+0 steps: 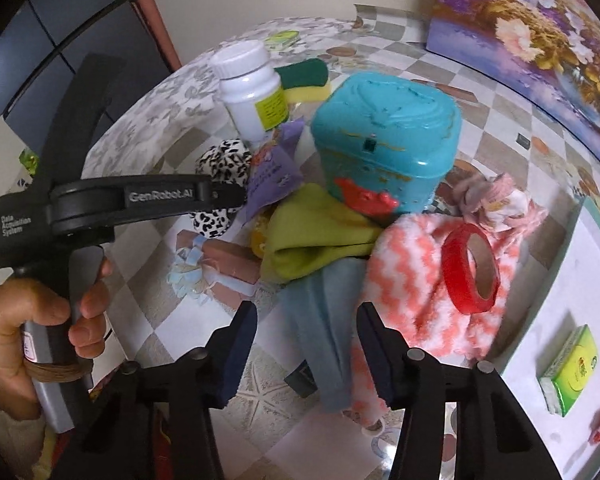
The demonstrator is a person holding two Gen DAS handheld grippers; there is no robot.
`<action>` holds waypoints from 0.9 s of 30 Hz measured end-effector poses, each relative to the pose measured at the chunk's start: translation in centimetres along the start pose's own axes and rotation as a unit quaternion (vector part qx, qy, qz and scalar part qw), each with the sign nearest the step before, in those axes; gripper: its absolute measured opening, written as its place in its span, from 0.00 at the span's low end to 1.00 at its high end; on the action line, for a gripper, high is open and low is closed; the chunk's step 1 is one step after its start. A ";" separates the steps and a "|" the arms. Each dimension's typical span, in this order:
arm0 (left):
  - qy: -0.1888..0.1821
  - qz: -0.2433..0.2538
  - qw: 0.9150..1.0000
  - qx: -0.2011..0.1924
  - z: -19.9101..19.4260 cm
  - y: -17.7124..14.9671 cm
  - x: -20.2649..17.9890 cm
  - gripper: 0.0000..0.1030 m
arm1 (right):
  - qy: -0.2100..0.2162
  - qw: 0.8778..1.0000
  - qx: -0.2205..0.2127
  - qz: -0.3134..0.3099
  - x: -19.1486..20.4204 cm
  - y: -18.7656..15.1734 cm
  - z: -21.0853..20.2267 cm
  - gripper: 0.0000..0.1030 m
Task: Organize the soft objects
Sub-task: 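Grasp the blue face mask with the right tool while the left tool grasps the leopard scrunchie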
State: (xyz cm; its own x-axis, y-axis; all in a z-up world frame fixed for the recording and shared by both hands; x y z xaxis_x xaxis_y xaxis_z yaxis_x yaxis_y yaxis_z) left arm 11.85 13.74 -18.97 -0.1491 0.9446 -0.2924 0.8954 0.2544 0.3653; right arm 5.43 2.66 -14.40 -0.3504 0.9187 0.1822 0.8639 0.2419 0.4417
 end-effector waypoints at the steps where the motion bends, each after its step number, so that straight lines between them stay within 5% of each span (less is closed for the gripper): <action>1: 0.001 0.001 1.000 0.001 0.0 -0.1 0.0 0.36 | 0.002 1.000 0.002 -0.002 0.1 -0.1 0.1 0.54; 23: -0.010 -0.002 1.000 0.004 -1.4 -1.8 1.4 0.35 | -0.052 0.995 0.056 -0.060 0.2 -2.5 3.7 0.52; 27: -0.010 -0.004 1.000 0.005 -1.3 -1.7 1.3 0.35 | -0.058 0.995 0.052 -0.061 0.4 -2.4 3.7 0.40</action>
State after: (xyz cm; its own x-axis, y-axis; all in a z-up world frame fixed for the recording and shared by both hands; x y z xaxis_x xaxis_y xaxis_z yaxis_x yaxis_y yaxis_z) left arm 9.57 14.76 -18.84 -0.1479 0.9381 -0.3132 0.8980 0.2601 0.3549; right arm 4.54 3.58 -18.69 -0.4155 0.9092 0.0268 0.8522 0.3788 0.3608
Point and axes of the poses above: each gripper's, at about its wrist camera, not at the fingertips, and z roughly the way its jaws point, x to its left, y to its top, the point moved 10 cm from there along z, roughly the way its jaws point, and after that the axes turned 2 degrees about -x, right-handed, at the moved point
